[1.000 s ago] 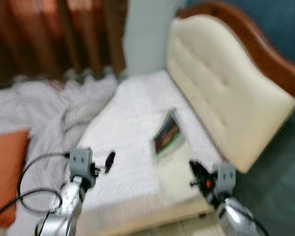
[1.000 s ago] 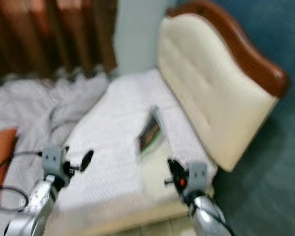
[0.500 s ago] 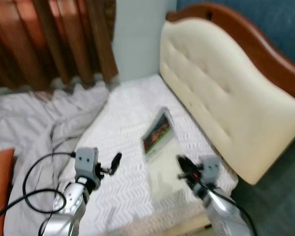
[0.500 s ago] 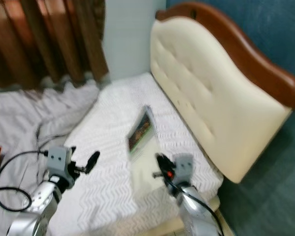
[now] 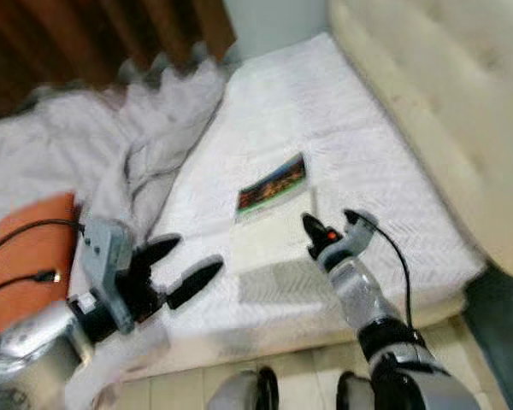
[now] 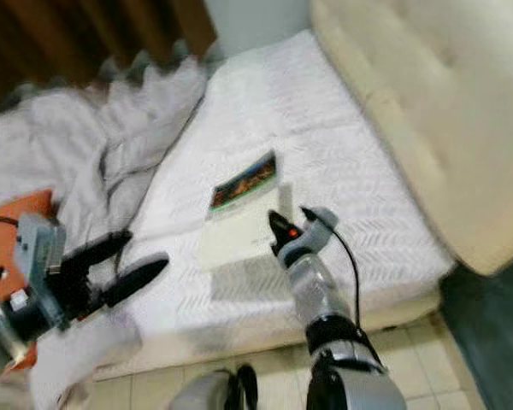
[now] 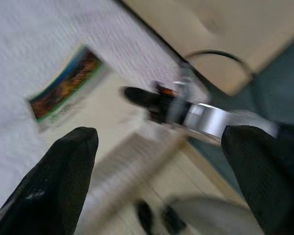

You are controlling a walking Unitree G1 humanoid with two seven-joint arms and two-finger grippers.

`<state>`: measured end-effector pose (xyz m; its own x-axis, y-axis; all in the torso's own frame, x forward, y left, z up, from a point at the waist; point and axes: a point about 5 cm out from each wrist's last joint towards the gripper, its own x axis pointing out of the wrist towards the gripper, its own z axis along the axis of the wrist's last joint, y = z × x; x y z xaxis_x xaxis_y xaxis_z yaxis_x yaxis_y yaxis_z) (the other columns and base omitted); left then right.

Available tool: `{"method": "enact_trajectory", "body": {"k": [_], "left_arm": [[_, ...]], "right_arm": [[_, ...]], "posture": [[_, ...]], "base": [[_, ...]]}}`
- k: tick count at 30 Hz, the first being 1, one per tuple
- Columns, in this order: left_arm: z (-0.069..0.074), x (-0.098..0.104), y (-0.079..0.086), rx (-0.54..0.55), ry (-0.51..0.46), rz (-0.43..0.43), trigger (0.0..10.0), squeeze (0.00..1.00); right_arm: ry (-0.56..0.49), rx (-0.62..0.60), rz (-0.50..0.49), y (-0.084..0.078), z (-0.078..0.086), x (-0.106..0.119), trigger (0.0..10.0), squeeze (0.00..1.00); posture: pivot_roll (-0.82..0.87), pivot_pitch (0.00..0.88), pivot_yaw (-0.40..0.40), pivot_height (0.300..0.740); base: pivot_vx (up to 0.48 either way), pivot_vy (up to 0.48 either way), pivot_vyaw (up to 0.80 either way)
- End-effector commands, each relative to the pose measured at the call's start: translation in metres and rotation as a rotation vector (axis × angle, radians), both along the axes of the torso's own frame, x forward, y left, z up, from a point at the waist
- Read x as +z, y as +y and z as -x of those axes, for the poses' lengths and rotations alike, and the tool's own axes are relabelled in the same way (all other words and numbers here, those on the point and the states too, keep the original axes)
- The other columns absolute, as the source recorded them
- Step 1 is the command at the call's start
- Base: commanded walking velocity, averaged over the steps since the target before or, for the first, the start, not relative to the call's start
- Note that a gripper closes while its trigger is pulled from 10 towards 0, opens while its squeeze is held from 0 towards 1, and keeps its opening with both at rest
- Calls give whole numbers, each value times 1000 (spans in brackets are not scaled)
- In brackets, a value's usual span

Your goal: Clean up the room

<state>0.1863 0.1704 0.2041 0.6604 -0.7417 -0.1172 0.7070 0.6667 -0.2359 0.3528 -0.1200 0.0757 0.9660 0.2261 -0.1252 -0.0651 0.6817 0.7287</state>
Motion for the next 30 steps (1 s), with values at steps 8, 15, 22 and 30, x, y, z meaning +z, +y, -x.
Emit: {"method": "enact_trajectory", "body": {"k": [8, 15, 22, 30], "left_arm": [[36, 0, -10, -47, 113, -8, 10000, 0], [75, -25, -11, -58, 300, -32, 10000, 0], [101, -52, 12, 23, 494, -94, 10000, 0], [112, -60, 26, 46, 406, -299, 10000, 0]], "right_arm": [[7, -129, 134, -19, -11, 7, 0, 0], [49, -315, 297, -60, -11, 9, 0, 0], [93, -341, 353, -88, -4, 3, 0, 0], [113, -303, 440, -102, 1, -1, 0, 0]], "posture": [[222, 573, 196, 740], [211, 577, 182, 740], [199, 587, 174, 740], [200, 591, 171, 740]], "base": [[0, 0, 0], [0, 0, 0], [0, 0, 0], [0, 0, 0]]}}
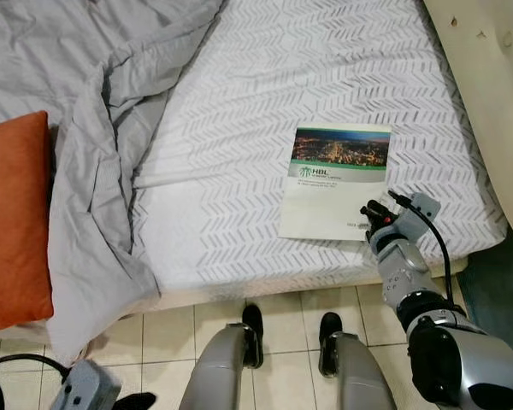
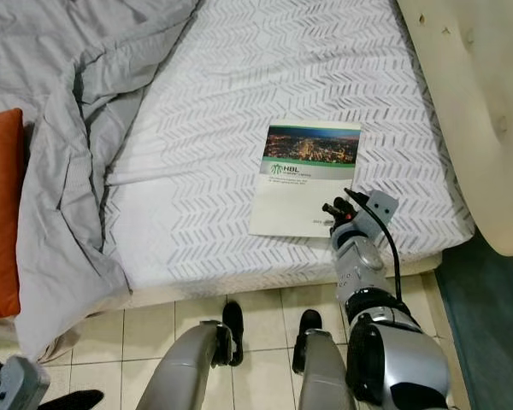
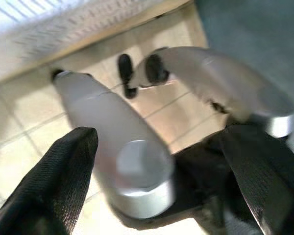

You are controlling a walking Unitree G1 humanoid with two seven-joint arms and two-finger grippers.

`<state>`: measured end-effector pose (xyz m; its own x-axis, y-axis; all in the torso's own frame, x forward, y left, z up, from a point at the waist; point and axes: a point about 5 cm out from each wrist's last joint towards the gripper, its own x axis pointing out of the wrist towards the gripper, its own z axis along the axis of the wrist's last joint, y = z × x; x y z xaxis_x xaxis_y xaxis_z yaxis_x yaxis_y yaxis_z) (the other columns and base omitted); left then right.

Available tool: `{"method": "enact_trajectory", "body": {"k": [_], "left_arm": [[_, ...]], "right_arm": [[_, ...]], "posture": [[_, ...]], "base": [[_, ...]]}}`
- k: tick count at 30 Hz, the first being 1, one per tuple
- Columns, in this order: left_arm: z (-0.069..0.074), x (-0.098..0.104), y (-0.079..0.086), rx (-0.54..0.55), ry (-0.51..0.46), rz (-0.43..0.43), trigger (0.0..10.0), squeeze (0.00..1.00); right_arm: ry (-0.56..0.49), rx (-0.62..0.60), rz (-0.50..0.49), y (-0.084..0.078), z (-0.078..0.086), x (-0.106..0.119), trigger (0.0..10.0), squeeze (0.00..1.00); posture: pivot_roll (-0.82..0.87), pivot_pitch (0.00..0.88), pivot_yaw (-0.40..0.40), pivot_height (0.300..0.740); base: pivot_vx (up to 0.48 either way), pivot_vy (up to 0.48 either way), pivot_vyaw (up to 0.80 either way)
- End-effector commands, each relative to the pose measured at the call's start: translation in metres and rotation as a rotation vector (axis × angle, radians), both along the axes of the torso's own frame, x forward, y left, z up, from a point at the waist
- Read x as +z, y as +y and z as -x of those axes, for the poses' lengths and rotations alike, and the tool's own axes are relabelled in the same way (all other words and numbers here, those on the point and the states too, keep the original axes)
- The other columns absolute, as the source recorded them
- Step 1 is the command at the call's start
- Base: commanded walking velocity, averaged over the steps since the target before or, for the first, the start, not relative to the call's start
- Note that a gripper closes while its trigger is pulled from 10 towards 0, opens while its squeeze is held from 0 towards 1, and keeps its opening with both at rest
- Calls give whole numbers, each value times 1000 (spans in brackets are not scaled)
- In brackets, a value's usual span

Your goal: Clean up the room

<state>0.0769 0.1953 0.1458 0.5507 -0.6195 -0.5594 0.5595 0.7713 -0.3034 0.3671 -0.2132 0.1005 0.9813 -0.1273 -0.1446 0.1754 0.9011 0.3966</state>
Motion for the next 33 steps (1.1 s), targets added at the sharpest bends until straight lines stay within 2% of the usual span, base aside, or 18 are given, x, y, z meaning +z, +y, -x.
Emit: {"method": "enact_trajectory", "body": {"k": [1, 6, 9, 13, 14, 16, 18, 19, 20, 21, 22, 26, 27, 28, 30, 31, 32, 33], "left_arm": [[0, 0, 2, -1, -46, -48, 10000, 0], [-8, 4, 4, -11, -127, -51, 10000, 0], [-12, 6, 9, -37, -183, -88, 10000, 0], [-20, 7, 14, -118, -322, -162, 10000, 0], [-27, 10, 8, -147, -407, -138, 10000, 0], [-29, 9, 4, -160, -428, -124, 10000, 0], [-33, 2, -2, -164, -505, -92, 10000, 0], [-33, 2, -2, -164, -505, -92, 10000, 0], [-36, -8, -4, -157, -557, -84, 10000, 0], [-36, -8, -4, -157, -557, -84, 10000, 0], [-41, -17, -3, -139, -606, -92, 10000, 0], [-56, -37, -8, -65, -707, -128, 10000, 0], [-56, -37, -8, -65, -707, -128, 10000, 0], [-64, -45, -13, -49, -755, -163, 10000, 0], [-71, -50, -17, -54, -838, -202, 10000, 0], [-71, -50, -17, -54, -838, -202, 10000, 0], [-75, -51, -19, -62, -879, -217, 10000, 0], [-81, -53, -20, -47, -897, -219, 10000, 0]], "right_arm": [[114, -30, 36, -14, 16, -25, 0, 0], [128, 4, 91, -15, 16, -24, 0, 0], [130, 11, 103, -16, 16, -24, 0, 0], [130, 24, 109, -16, 15, -23, 0, 0], [126, 31, 105, -15, 15, -22, 0, 0], [124, 30, 105, -15, 14, -22, 0, 0], [118, 27, 105, -16, 14, -20, 0, 0], [118, 27, 105, -16, 14, -20, 0, 0], [115, 28, 105, -16, 13, -20, 0, 0], [115, 28, 105, -16, 13, -20, 0, 0], [108, 29, 109, -16, 12, -18, 0, 0], [87, 23, 110, -17, 10, -13, 0, 0], [87, 23, 110, -17, 10, -13, 0, 0], [76, 21, 112, -18, 9, -10, 0, 0], [68, 20, 109, -19, 8, -9, 0, 0], [68, 20, 109, -19, 8, -9, 0, 0], [65, 19, 107, -19, 8, -8, 0, 0], [62, 19, 105, -19, 8, -7, 0, 0]], "posture": [[198, 591, 170, 740], [198, 591, 170, 740], [188, 591, 160, 740], [183, 597, 153, 740], [179, 600, 147, 740], [175, 603, 140, 740], [158, 611, 126, 740], [158, 611, 126, 740], [150, 613, 119, 740], [150, 613, 119, 740], [70, 637, 76, 740], [24, 655, 48, 740], [24, 655, 48, 740], [11, 666, 34, 740], [4, 668, 28, 740], [4, 668, 28, 740], [0, 668, 24, 740], [-12, 668, 15, 740]], "base": [[0, 0, 0], [0, 0, 0], [0, 0, 0], [0, 0, 0], [0, 0, 0], [0, 0, 0], [0, 0, 0], [0, 0, 0], [0, 0, 0], [0, 0, 0], [0, 0, 0], [0, 0, 0], [0, 0, 0], [0, 0, 0], [0, 0, 0], [0, 0, 0], [0, 0, 0], [0, 0, 0]]}}
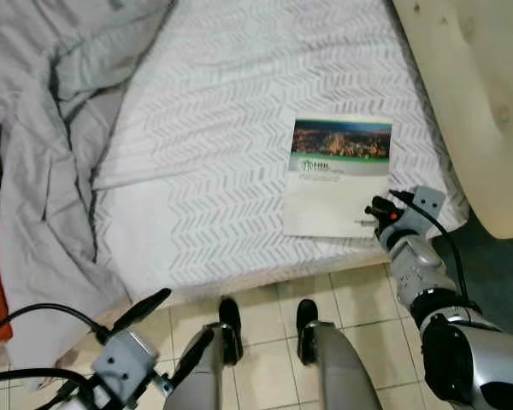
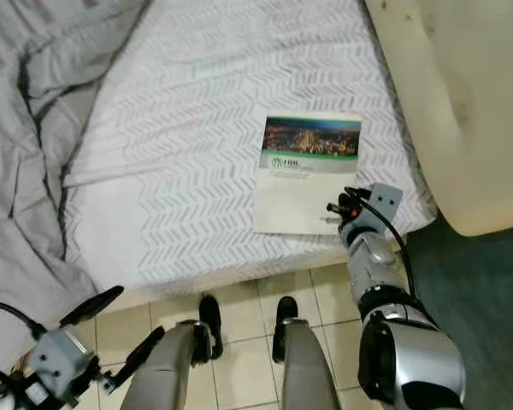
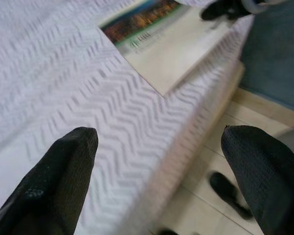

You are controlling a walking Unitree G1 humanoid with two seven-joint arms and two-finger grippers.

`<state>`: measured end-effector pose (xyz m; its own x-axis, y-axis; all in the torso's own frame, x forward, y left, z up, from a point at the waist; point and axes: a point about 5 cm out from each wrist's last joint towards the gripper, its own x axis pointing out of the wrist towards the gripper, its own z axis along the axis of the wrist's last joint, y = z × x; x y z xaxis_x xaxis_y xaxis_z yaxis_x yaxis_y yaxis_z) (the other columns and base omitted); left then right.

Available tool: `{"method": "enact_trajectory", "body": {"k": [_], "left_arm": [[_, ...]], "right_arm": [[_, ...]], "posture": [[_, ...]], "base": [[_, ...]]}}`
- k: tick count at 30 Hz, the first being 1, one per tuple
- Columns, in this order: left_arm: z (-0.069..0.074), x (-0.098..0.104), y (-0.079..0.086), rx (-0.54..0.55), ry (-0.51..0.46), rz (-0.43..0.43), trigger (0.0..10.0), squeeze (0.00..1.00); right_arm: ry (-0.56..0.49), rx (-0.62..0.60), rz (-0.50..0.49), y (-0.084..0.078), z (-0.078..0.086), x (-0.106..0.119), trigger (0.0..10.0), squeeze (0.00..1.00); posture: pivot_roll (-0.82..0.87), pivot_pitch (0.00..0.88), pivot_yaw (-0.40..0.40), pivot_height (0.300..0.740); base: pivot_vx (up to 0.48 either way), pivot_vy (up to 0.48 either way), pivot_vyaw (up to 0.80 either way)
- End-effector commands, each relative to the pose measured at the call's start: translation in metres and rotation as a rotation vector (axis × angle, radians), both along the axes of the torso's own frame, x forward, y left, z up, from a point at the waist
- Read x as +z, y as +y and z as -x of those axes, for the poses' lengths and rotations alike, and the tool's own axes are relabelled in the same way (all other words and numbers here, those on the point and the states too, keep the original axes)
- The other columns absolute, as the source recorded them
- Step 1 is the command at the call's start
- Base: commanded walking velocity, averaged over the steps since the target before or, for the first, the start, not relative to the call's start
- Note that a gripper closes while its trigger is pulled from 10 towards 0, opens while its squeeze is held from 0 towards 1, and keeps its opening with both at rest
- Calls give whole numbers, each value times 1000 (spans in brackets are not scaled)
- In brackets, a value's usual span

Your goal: Clean up the room

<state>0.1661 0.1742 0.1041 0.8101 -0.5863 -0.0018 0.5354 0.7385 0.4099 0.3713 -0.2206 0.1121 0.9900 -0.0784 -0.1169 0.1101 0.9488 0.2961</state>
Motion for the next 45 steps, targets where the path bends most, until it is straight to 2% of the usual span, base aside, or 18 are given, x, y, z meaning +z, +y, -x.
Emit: {"method": "enact_trajectory", "body": {"k": [1, 4, 8, 9, 12, 13, 15, 16, 18, 20, 23, 27, 31, 32, 33, 34, 35, 45], "left_arm": [[2, -13, -1, 19, 20, -8, 10000, 0], [-17, -14, -4, 74, 15, 90, 10000, 0], [-22, -18, -3, 107, 0, 111, 10000, 0], [-23, -20, 1, 136, -8, 108, 10000, 0], [-22, -20, 4, 151, -19, 105, 10000, 0], [-22, -20, 5, 166, -29, 108, 10000, 0], [-22, -20, 5, 166, -29, 108, 10000, 0], [-18, -20, 6, 176, -30, 112, 10000, 0], [-15, -20, 6, 178, -25, 112, 10000, 0], [-5, -21, 6, 180, -9, 116, 10000, 0], [2, -21, 5, 181, 3, 123, 10000, 0], [15, -23, -2, 167, 29, 141, 10000, 0], [14, -21, -4, 162, 13, 138, 10000, 0], [10, -19, -3, 163, -5, 126, 10000, 0], [10, -19, -3, 163, -5, 126, 10000, 0], [9, -19, -2, 163, -11, 120, 10000, 0], [7, -19, 0, 169, -13, 117, 10000, 0], [12, -14, 6, 178, -17, 93, 10000, 0]], "right_arm": [[73, -49, -4, -11, 12, -19, 0, 0], [70, -32, -28, -8, 11, -18, 0, 0], [81, 4, -51, -2, 10, -21, 0, 0], [98, 32, -54, 3, 10, -24, 10000, 0], [109, 59, -44, 7, 10, -25, 10000, 0], [112, 84, -20, 9, 10, -25, 10000, 71], [112, 84, -20, 9, 10, -25, 10000, 71], [119, 116, 20, 8, 9, -23, 10000, 161], [124, 143, 48, 8, 8, -21, 10000, 157], [132, 216, 135, 8, 6, -17, 10000, 51], [139, 277, 196, 8, 5, -15, 10000, 16], [134, 355, 247, 11, 3, -9, 10000, 16], [125, 370, 261, 14, 0, -4, 10000, 51], [118, 368, 266, 15, -2, -2, 10000, 192], [118, 368, 266, 15, -2, -2, 10000, 192], [116, 367, 277, 15, -2, -2, 10000, 745], [115, 372, 275, 16, -2, -2, 10000, 1000], [62, 336, 361, 14, -8, 11, 10000, 1000]], "posture": [[-14, 668, 13, 740], [-21, 668, 6, 740], [-13, 670, 7, 740], [-6, 669, 12, 740], [-1, 670, 13, 740], [11, 672, 18, 740], [11, 672, 18, 740], [17, 671, 21, 740], [17, 671, 21, 740], [21, 669, 23, 740], [23, 669, 25, 740], [15, 667, 21, 740], [12, 665, 18, 740], [13, 665, 19, 740], [13, 665, 19, 740], [13, 665, 18, 740], [14, 664, 18, 740], [21, 664, 24, 740]], "base": [[0, 0, 0], [0, 0, 0], [0, 0, 0], [0, 0, 0], [0, 0, 0], [0, 0, 0], [0, 0, 0], [0, 0, 0], [0, 0, 0], [0, 0, 0], [0, 0, 0], [0, 0, 0], [0, 0, 0], [0, 0, 0], [0, 0, 0], [0, 0, 0], [0, 0, 0], [0, 0, 0]]}}
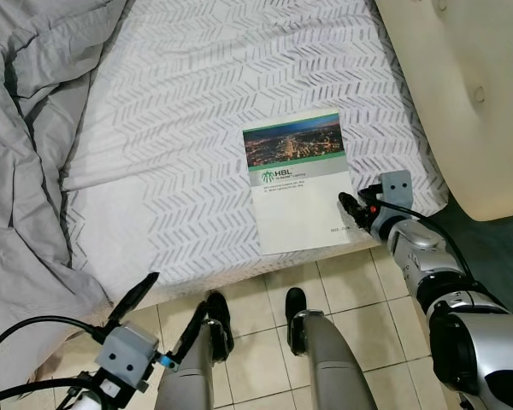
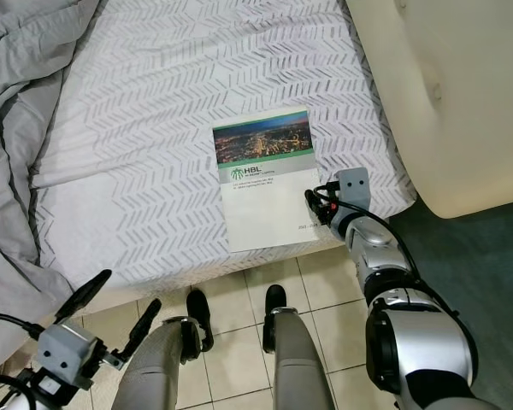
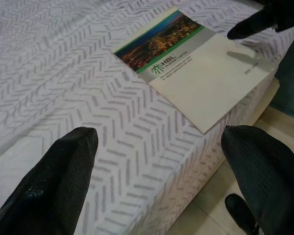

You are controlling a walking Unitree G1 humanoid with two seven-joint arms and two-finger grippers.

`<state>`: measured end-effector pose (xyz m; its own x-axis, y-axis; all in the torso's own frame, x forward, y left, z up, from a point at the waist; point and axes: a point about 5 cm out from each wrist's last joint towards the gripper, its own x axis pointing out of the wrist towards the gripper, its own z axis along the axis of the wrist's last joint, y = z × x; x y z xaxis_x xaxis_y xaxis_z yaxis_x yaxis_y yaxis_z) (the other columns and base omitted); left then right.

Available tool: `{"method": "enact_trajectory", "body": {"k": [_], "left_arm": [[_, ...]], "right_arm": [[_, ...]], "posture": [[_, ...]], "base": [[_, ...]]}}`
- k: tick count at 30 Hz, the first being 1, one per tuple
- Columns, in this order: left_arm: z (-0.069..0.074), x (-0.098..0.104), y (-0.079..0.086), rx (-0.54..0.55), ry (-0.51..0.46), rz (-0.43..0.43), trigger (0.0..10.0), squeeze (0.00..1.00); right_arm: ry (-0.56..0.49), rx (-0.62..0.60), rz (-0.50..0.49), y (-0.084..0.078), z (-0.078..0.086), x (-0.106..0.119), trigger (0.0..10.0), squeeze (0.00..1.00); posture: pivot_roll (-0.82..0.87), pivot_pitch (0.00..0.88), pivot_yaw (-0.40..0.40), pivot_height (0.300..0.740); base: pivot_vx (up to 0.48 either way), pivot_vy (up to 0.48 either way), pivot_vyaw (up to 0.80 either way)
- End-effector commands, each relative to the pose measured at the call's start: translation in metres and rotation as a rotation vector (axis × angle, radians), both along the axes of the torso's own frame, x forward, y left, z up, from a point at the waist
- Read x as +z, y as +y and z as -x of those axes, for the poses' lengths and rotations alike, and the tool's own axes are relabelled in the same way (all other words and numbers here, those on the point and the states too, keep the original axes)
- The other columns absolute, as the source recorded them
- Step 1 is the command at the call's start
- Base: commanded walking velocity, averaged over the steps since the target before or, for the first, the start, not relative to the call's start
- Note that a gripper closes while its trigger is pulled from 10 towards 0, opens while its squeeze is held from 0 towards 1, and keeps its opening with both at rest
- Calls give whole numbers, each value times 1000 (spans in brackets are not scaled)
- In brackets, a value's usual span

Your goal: Clean up the room

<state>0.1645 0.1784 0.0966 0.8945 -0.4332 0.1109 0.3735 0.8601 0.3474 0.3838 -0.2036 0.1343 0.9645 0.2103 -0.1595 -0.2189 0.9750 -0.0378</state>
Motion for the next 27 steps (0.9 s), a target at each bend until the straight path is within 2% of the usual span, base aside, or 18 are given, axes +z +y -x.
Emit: {"method": "enact_trajectory", "body": {"k": [1, 3, 4, 7, 9, 10, 12, 13, 14, 15, 16, 17, 18, 21, 23, 24, 25, 27], "left_arm": [[11, -7, 2, 4, 48, -17, 10000, 0], [11, -6, 2, 12, 52, -13, 10000, 0], [11, -6, 2, 12, 52, -13, 10000, 0], [13, -8, 4, 53, 123, -12, 10000, 0], [21, -10, 12, 120, 200, 47, 10000, 0], [21, -10, 12, 120, 200, 47, 10000, 0], [25, -21, 19, 165, 259, 91, 10000, 0], [24, -27, 23, 202, 277, 82, 10000, 0], [24, -27, 23, 202, 277, 82, 10000, 0], [20, -33, 29, 258, 295, 50, 10000, 0], [9, -38, 37, 355, 304, -30, 10000, 0], [9, -38, 37, 355, 304, -30, 10000, 0], [2, -38, 38, 391, 312, -48, 10000, 0], [-22, -34, 24, 377, 294, -15, 10000, 0], [-35, -32, 14, 364, 271, -51, 10000, 0], [-37, -30, 12, 362, 265, -22, 10000, 0], [-45, -24, 6, 350, 250, 37, 10000, 0], [-53, -20, 4, 347, 237, 61, 10000, 0]], "right_arm": [[27, -9, 50, -4, 5, -10, 10000, 1000], [-15, -24, 173, -8, 3, -3, 10000, 1000], [-15, -24, 173, -8, 3, -3, 10000, 1000], [-138, -45, 345, -17, -1, 17, 10000, 1000], [-235, -94, 295, -27, 2, 27, 10000, 1000], [-235, -94, 295, -27, 2, 27, 10000, 1000], [-257, -146, 197, -35, 14, 14, 10000, 1000], [-248, -159, 141, -37, 21, 4, 10000, 1000], [-248, -159, 141, -37, 21, 4, 10000, 1000], [-238, -164, 91, -38, 29, -7, 10000, 1000], [-231, -162, 13, -34, 45, -23, 10000, 1000], [-231, -162, 13, -34, 45, -23, 10000, 1000], [-233, -163, -19, -31, 54, -28, 10000, 1000], [-247, -209, -111, -23, 76, -36, 10000, 1000], [-268, -220, -162, -13, 87, -36, 10000, 1000], [-282, -206, -169, -7, 94, -34, 10000, 1000], [-311, -176, -177, 4, 105, -29, 10000, 1000], [-317, -166, -201, 10, 111, -26, 10000, 1000]], "posture": [[21, 664, 24, 740], [22, 660, 26, 740], [22, 660, 26, 740], [19, 646, 14, 740], [10, 578, -6, 740], [10, 578, -6, 740], [-4, 457, -33, 740], [-7, 433, -35, 740], [-7, 433, -35, 740], [-14, 396, -48, 740], [-16, 343, -54, 740], [-16, 343, -54, 740], [-17, 330, -59, 740], [-23, 262, -65, 740], [-35, 198, -55, 740], [-36, 169, -55, 740], [-36, 83, -53, 740], [-36, 60, -42, 740]], "base": [[0, 0, 0], [0, 0, 0], [0, 0, 0], [0, 0, 0], [0, 0, 0], [0, 0, 0], [0, 0, 0], [0, 0, 0], [0, 0, 0], [0, 0, 0], [0, 0, 0], [0, 0, 0], [0, 0, 0], [0, 0, 0], [0, 0, 0], [0, 0, 0], [0, 0, 0], [0, 0, 0]]}}
